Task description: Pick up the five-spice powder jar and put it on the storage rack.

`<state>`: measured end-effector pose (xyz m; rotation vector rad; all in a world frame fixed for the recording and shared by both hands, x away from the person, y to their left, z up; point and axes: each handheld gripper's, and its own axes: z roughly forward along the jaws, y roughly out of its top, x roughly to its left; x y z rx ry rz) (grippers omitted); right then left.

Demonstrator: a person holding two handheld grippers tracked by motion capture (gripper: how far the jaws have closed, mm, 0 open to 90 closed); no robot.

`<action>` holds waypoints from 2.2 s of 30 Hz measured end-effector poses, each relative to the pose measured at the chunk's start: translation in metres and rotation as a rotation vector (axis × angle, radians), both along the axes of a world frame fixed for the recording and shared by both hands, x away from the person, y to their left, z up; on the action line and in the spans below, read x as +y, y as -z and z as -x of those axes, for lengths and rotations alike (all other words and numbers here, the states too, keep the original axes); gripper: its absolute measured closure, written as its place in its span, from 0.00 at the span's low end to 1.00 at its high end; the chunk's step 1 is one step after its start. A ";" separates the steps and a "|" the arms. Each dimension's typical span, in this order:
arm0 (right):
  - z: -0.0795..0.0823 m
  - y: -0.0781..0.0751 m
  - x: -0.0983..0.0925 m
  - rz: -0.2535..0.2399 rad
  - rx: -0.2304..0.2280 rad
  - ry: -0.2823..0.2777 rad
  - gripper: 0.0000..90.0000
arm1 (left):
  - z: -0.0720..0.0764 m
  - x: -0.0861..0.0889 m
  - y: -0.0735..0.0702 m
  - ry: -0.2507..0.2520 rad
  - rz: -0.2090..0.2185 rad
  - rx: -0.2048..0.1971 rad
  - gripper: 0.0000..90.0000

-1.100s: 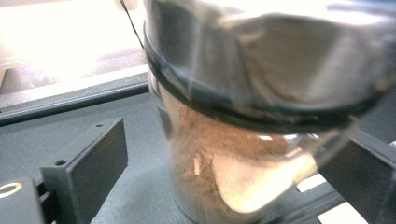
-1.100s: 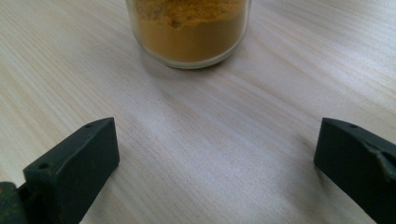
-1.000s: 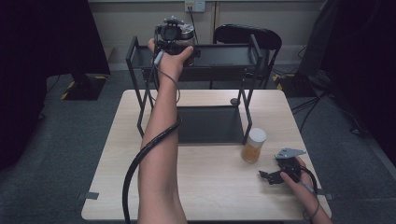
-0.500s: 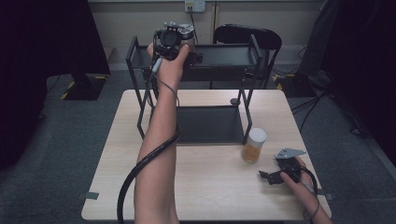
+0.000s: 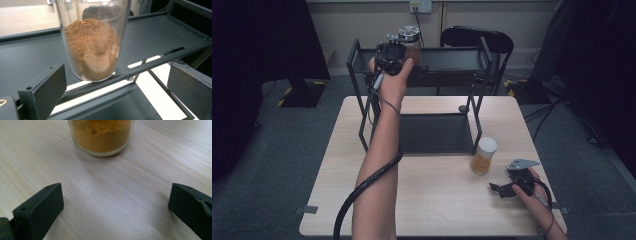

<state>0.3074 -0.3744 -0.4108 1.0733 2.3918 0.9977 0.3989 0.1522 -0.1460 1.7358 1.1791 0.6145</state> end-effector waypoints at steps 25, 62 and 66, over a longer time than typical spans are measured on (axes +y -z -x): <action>0.000 0.000 0.000 0.001 0.001 0.000 0.00 | 0.012 0.006 0.031 0.059 0.024 0.006 0.02; 0.000 0.000 0.000 -0.001 -0.001 0.001 0.00 | 0.021 0.020 0.100 0.125 0.067 0.049 0.02; 0.000 0.000 0.000 -0.001 -0.001 0.001 0.00 | 0.021 0.019 0.108 0.131 0.064 0.061 0.02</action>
